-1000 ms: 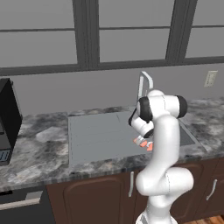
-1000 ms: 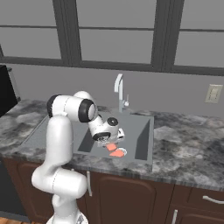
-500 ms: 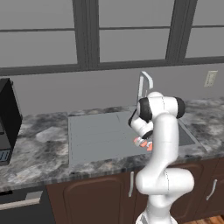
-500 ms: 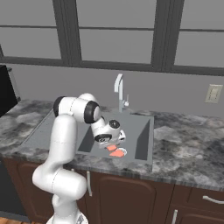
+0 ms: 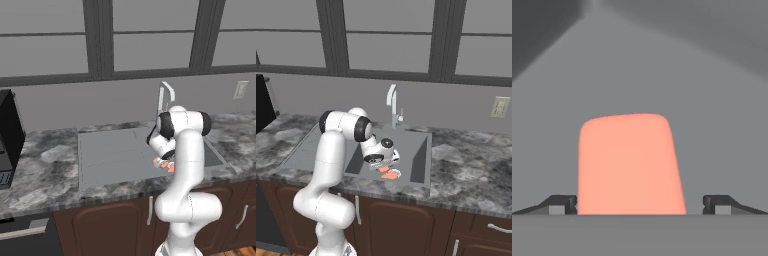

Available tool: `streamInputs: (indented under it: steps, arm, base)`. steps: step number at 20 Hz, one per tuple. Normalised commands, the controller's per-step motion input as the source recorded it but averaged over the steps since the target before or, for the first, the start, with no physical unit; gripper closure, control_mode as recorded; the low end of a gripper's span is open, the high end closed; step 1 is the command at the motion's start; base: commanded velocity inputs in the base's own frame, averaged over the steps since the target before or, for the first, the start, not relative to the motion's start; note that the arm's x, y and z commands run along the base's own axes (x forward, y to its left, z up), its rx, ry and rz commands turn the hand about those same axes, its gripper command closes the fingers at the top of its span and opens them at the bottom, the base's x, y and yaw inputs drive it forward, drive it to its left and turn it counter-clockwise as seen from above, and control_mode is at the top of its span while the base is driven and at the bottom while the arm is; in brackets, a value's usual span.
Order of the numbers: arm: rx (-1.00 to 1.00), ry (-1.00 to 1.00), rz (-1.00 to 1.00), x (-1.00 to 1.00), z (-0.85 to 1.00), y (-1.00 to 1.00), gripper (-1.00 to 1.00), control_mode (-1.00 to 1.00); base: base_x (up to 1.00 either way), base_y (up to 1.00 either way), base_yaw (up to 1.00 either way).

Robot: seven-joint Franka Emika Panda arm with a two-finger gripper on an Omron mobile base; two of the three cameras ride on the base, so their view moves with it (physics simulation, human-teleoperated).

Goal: Pick up the bar soap and bar soap from the sink, and place them back in the cabinet, and close the cabinet doors.

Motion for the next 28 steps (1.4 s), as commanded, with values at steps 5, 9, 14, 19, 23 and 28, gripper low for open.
streamInputs:
  steps: [5, 9, 14, 19, 23, 28]
  arm:
    - [0.00, 0.01, 0.00, 0.00, -0.17, 0.01, -1.00, -1.00]
    - [0.00, 0.01, 0.00, 0.02, -0.21, 0.04, 1.00, -1.00]
    - [0.00, 0.00, 0.00, 0.00, 0.00, 0.00, 1.00, -1.00]
    - [0.00, 0.00, 0.00, 0.00, 0.00, 0.00, 1.00, -1.00]
    - [0.00, 0.00, 0.01, -0.08, 0.15, -0.01, 1.00, -1.00]
    - [0.00, 0.00, 0.03, 0.00, 0.20, 0.00, 1.00, -1.00]
  base:
    - [0.00, 0.00, 0.00]
    - [0.00, 0.00, 0.00]
    - [0.00, 0.00, 0.00]
    - [0.00, 0.00, 0.00]
    - [0.00, 0.00, 0.00]
    - [0.00, 0.00, 0.00]
